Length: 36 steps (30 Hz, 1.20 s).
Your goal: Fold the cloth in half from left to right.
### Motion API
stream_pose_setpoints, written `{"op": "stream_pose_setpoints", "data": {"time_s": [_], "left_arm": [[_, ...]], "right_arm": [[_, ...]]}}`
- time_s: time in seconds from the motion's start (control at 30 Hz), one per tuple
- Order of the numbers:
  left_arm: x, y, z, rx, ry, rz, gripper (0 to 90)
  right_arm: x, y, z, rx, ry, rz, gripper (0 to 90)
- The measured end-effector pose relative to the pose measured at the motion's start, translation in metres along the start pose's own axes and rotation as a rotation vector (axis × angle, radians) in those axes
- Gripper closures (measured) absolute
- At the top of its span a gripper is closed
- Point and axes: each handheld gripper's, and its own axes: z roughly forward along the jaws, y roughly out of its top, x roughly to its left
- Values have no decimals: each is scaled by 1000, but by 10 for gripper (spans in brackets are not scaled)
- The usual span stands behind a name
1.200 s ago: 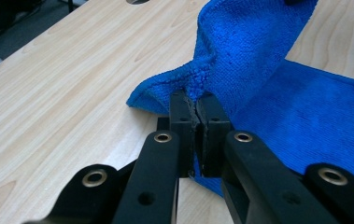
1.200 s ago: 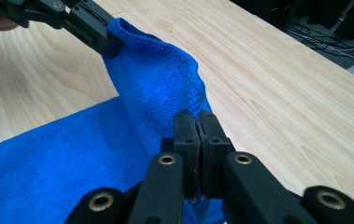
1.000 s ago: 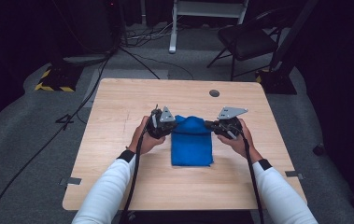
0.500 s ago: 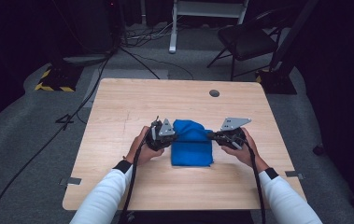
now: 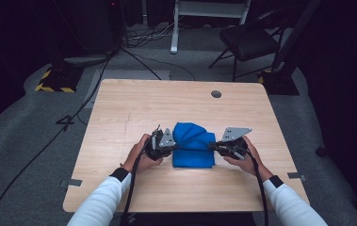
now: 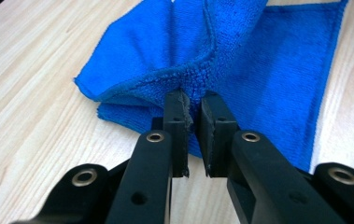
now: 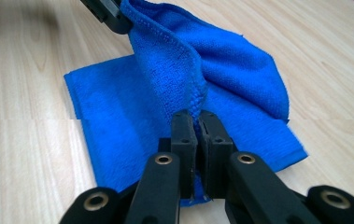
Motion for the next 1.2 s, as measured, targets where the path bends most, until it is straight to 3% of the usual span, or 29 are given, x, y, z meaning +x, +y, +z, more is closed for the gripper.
{"op": "stream_pose_setpoints", "data": {"time_s": [0.47, 0.83, 1.2], "left_arm": [[-24, -5, -4, 43, -14, 83, 754], [-34, -13, -5, 58, -46, 73, 717], [-42, -20, -3, 86, -71, 73, 744]], "right_arm": [[16, -17, -8, 52, 26, -34, 809], [25, -29, -9, 92, 64, -49, 758], [31, -41, -8, 124, 74, -48, 782]]}}
